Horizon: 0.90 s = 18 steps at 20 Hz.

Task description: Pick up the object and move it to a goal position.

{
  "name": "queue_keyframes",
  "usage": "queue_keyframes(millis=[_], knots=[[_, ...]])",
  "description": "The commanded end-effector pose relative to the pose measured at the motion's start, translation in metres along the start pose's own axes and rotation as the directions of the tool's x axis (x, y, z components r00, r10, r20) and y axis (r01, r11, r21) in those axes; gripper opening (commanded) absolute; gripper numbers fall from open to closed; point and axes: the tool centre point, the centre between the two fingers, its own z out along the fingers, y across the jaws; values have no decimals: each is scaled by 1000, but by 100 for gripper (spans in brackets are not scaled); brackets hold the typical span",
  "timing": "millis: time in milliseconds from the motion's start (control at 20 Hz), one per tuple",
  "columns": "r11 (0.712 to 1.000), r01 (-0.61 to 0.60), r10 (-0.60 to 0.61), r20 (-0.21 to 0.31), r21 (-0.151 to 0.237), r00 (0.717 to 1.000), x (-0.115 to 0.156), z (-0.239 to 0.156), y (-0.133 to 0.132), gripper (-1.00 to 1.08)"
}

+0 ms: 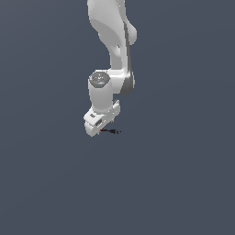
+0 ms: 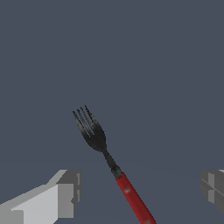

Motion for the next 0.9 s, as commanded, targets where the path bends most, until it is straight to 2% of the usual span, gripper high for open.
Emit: queue_keyframes(millis=[0,300,850], knots=[[998,67,-67,-1,0,998,-4,5,-1,100],[975,223,-223,-4,-1,975,-14,16,-5,100],[893,450,-450,-11,-4,893,-28,32,-12,100]])
